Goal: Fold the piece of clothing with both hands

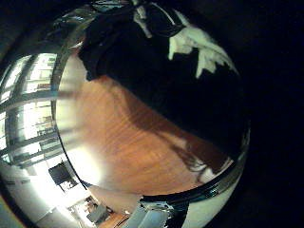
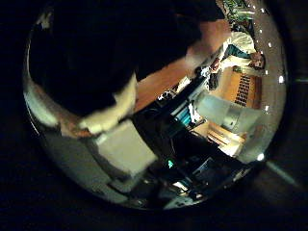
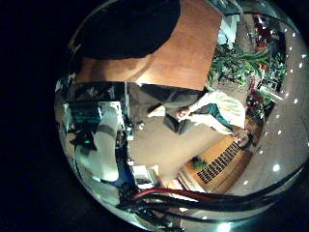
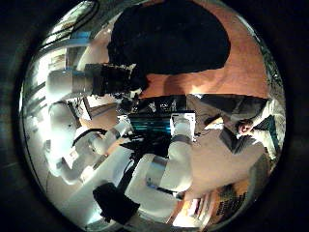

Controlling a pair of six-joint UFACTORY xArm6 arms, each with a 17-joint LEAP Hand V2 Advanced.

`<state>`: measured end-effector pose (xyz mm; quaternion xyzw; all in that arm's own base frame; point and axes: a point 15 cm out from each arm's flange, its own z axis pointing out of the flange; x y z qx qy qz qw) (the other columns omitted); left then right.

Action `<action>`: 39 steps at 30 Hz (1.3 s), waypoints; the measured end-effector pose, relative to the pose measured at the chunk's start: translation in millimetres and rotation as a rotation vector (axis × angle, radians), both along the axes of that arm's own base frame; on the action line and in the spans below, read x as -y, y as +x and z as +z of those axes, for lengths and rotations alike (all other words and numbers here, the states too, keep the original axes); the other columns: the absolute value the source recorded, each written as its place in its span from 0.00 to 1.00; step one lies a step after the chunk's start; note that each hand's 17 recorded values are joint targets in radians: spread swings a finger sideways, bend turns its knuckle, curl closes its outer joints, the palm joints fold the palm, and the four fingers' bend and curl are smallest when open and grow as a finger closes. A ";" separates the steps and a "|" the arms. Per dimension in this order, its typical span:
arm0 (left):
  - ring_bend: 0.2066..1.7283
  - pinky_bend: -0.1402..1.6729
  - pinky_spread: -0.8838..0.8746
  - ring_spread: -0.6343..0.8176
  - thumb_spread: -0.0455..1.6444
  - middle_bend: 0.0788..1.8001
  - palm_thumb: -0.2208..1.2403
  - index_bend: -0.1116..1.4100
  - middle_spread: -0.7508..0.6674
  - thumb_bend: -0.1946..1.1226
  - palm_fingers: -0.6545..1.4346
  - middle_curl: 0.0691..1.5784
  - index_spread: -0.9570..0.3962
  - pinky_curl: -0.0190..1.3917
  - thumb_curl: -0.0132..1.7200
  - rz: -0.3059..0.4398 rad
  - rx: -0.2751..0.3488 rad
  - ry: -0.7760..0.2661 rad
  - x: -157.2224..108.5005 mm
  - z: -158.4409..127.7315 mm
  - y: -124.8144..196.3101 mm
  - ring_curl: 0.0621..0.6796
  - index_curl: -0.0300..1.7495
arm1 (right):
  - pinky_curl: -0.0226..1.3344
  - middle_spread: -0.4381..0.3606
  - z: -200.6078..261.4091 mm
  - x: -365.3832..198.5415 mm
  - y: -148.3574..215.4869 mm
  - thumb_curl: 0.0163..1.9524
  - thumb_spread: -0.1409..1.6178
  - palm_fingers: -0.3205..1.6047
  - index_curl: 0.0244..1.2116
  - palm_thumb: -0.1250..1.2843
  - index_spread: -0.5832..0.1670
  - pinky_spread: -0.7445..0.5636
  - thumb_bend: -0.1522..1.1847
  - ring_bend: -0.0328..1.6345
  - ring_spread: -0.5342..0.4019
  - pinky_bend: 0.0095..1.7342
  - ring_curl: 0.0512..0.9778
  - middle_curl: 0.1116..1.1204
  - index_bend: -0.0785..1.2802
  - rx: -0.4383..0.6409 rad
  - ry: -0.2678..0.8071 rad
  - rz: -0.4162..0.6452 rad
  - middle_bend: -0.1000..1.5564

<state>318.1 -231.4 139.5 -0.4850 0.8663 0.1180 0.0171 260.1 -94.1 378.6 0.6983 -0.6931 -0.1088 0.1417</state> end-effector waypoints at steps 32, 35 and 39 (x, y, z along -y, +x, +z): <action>0.87 0.79 0.19 0.15 0.95 0.50 0.63 0.19 0.16 0.35 0.71 0.69 0.45 0.55 0.27 0.035 -0.230 -0.124 6.9 140.7 75.1 0.79 0.27 | 0.26 0.46 -94.1 3.1 4.4 0.13 0.61 0.28 0.19 0.11 0.37 0.56 0.09 0.53 0.36 0.37 0.42 0.30 0.18 -0.033 0.008 0.016 0.29; 0.88 0.79 0.18 0.15 0.96 0.51 0.62 0.18 0.15 0.35 0.70 0.70 0.46 0.56 0.27 0.034 -0.230 -0.113 4.5 144.2 80.5 0.80 0.28 | 0.25 0.47 -103.3 5.4 7.2 0.13 0.60 0.26 0.21 0.11 0.37 0.61 0.09 0.49 0.39 0.36 0.40 0.30 0.20 -0.015 0.006 0.011 0.30; 0.89 0.79 0.18 0.16 0.96 0.51 0.61 0.18 0.14 0.35 0.70 0.71 0.47 0.57 0.27 0.035 -0.219 -0.109 1.4 149.9 88.6 0.80 0.29 | 0.24 0.49 -121.8 14.1 1.4 0.14 0.58 0.24 0.23 0.12 0.38 0.70 0.09 0.42 0.48 0.34 0.36 0.30 0.21 -0.025 0.006 -0.013 0.29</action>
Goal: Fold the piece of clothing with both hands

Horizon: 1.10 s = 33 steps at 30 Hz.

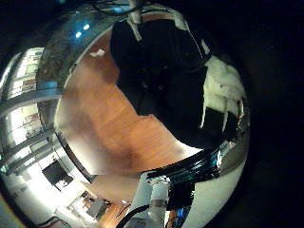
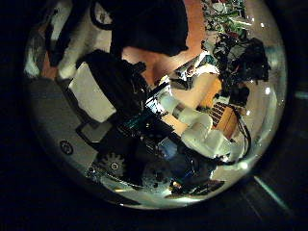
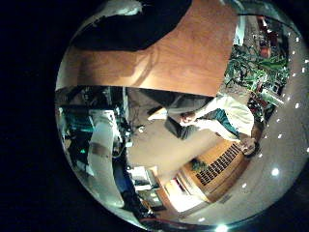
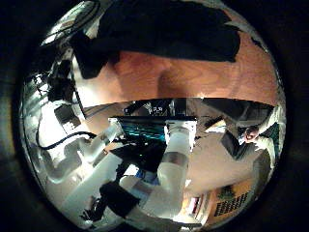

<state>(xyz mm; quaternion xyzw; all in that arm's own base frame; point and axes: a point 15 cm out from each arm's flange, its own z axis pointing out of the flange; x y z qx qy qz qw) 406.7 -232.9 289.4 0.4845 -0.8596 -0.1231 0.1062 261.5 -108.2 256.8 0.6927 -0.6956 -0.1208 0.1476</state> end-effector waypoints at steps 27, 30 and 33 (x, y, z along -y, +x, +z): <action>0.40 0.35 0.71 0.69 0.68 0.03 0.29 0.17 0.77 0.12 0.24 0.34 0.79 0.37 0.18 -0.085 -0.021 -0.065 -7.2 -84.3 -76.4 0.33 0.27 | 0.20 0.51 -38.6 12.5 -8.9 0.15 0.58 0.27 0.25 0.17 0.40 0.80 0.09 0.34 0.61 0.27 0.28 0.27 0.18 -0.028 0.009 -0.034 0.24; 0.38 0.35 0.76 0.75 0.65 0.04 0.28 0.16 0.85 0.12 0.25 0.29 0.82 0.35 0.18 -0.071 0.005 -0.091 8.7 -93.1 -83.2 0.30 0.24 | 0.20 0.51 -39.2 14.5 -10.2 0.15 0.58 0.27 0.25 0.17 0.40 0.80 0.09 0.34 0.61 0.26 0.28 0.27 0.18 -0.031 0.007 -0.040 0.24; 0.37 0.34 0.78 0.78 0.63 0.04 0.28 0.15 0.89 0.12 0.25 0.25 0.85 0.33 0.18 -0.066 0.034 -0.115 26.4 -103.3 -90.2 0.29 0.22 | 0.20 0.51 -37.8 15.3 -10.4 0.15 0.58 0.27 0.24 0.17 0.40 0.81 0.09 0.33 0.61 0.26 0.28 0.27 0.18 -0.028 0.007 -0.038 0.24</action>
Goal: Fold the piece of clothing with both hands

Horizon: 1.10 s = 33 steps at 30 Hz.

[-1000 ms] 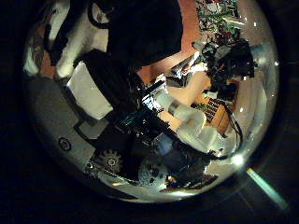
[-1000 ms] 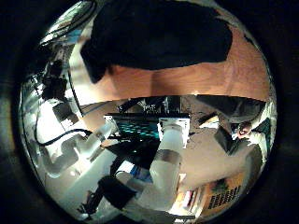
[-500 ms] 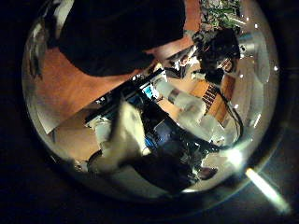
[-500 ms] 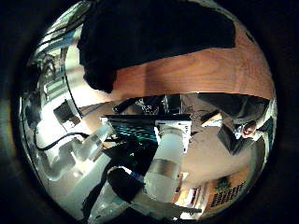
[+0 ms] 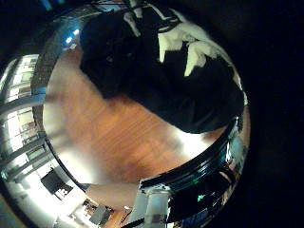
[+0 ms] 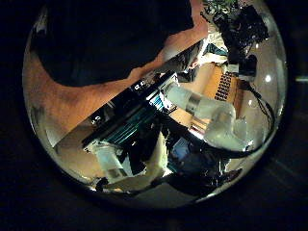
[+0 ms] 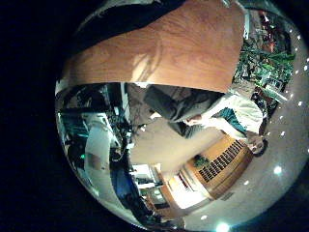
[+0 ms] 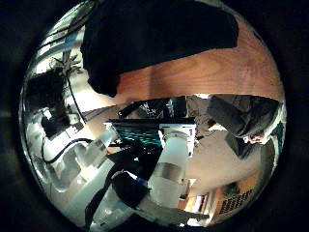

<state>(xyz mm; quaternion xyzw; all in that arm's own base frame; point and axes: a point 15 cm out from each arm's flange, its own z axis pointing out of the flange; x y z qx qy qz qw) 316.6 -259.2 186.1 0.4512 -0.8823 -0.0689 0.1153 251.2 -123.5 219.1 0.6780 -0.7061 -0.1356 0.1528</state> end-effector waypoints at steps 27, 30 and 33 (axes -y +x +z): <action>0.64 0.63 0.16 0.12 0.86 0.47 0.70 0.32 0.21 0.43 0.95 0.39 0.40 0.38 0.37 0.060 0.138 0.130 -13.3 10.2 38.0 0.56 0.25 | 0.21 0.50 -2.9 3.1 -8.0 0.15 0.57 0.28 0.24 0.18 0.38 0.81 0.09 0.32 0.61 0.24 0.26 0.27 0.18 -0.017 -0.003 -0.008 0.22; 0.70 0.67 0.16 0.12 0.92 0.51 0.69 0.37 0.19 0.47 0.93 0.41 0.35 0.40 0.39 0.044 0.115 0.145 -12.4 32.0 40.6 0.63 0.28 | 0.20 0.49 -1.2 0.2 -6.2 0.15 0.58 0.29 0.24 0.18 0.37 0.81 0.09 0.32 0.60 0.23 0.26 0.27 0.18 -0.012 -0.004 0.001 0.22; 0.74 0.71 0.16 0.13 0.96 0.54 0.68 0.40 0.18 0.49 0.91 0.43 0.32 0.42 0.42 0.029 0.093 0.151 -9.3 54.8 46.1 0.68 0.31 | 0.20 0.48 -1.4 -2.8 -3.1 0.15 0.59 0.30 0.24 0.19 0.36 0.81 0.09 0.33 0.59 0.23 0.26 0.27 0.18 -0.003 -0.003 0.008 0.22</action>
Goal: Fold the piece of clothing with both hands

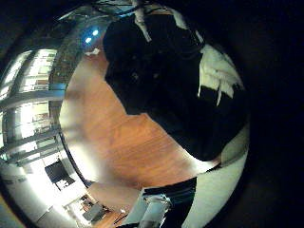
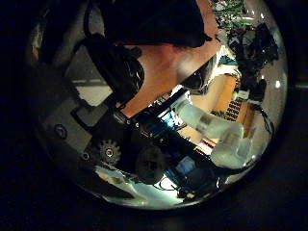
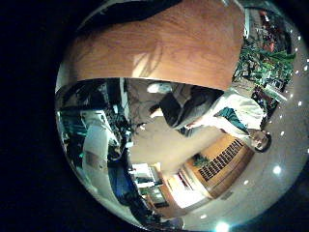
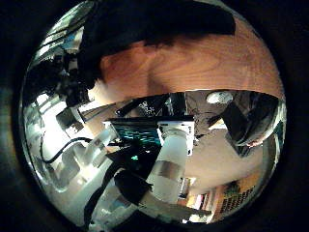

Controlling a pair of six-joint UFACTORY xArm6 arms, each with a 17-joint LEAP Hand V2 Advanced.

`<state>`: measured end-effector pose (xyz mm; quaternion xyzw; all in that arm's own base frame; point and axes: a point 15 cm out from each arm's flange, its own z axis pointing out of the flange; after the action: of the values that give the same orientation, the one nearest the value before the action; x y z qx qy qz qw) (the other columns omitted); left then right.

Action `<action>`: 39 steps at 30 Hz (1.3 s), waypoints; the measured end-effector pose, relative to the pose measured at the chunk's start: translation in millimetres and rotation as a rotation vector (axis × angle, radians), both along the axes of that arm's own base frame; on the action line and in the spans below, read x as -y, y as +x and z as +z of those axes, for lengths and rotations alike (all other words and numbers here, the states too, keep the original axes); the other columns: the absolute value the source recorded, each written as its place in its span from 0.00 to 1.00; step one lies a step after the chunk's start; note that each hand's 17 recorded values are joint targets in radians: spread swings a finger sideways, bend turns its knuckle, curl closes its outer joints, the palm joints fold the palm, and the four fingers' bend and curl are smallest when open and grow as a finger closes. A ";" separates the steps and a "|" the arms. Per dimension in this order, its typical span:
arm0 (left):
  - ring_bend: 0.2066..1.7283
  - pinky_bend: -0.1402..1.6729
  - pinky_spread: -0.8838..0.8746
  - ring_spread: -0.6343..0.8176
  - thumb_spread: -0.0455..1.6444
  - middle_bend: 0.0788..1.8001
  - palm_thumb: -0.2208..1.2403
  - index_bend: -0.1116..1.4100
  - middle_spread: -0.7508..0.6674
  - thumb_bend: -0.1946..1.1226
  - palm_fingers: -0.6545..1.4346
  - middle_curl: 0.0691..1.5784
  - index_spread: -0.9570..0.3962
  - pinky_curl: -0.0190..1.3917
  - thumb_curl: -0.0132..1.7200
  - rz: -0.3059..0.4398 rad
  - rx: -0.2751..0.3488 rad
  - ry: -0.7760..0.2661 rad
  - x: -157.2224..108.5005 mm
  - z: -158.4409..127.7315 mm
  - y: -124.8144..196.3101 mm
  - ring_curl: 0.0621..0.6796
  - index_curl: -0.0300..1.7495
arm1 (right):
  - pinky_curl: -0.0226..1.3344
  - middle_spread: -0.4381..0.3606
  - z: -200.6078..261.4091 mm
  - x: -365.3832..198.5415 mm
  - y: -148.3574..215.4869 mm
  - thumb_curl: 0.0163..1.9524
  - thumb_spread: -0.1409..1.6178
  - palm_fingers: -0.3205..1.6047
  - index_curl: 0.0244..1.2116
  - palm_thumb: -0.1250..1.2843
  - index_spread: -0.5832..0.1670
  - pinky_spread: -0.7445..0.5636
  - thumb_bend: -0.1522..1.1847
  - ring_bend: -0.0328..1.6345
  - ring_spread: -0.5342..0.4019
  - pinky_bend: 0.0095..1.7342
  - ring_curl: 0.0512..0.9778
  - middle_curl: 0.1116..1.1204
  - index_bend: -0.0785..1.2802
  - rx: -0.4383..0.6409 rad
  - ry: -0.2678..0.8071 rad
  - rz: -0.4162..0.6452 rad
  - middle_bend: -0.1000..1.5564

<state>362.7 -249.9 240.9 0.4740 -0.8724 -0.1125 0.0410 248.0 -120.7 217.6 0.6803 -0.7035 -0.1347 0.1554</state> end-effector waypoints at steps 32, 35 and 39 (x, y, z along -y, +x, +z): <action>0.80 0.79 0.18 0.15 0.97 0.58 0.52 0.34 0.16 0.75 0.84 0.49 0.21 0.45 0.61 0.038 -0.092 -0.065 2.0 49.1 39.9 0.78 0.52 | 0.21 0.46 -0.4 1.3 53.2 0.15 0.62 0.28 0.24 0.30 0.36 0.78 0.09 0.27 0.63 0.21 0.23 0.26 0.19 0.191 -0.053 0.018 0.21; 0.80 0.79 0.18 0.15 0.97 0.57 0.50 0.33 0.16 0.77 0.84 0.49 0.21 0.45 0.62 0.049 -0.084 -0.072 1.6 51.5 48.3 0.78 0.53 | 0.21 0.44 10.9 2.1 46.9 0.15 0.62 0.28 0.24 0.30 0.36 0.79 0.09 0.27 0.62 0.20 0.23 0.27 0.18 0.195 -0.053 0.017 0.21; 0.80 0.79 0.18 0.15 0.97 0.57 0.49 0.31 0.15 0.79 0.84 0.50 0.20 0.45 0.64 0.059 -0.093 -0.079 1.9 52.6 53.7 0.78 0.55 | 0.22 0.45 17.0 2.2 50.1 0.15 0.61 0.28 0.24 0.30 0.35 0.79 0.09 0.28 0.61 0.21 0.23 0.27 0.17 0.206 -0.055 0.019 0.20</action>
<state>416.4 -251.9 293.5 0.4919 -0.8588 -0.0987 0.1034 298.1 -123.0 234.7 0.6927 -0.7126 -0.0430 0.1023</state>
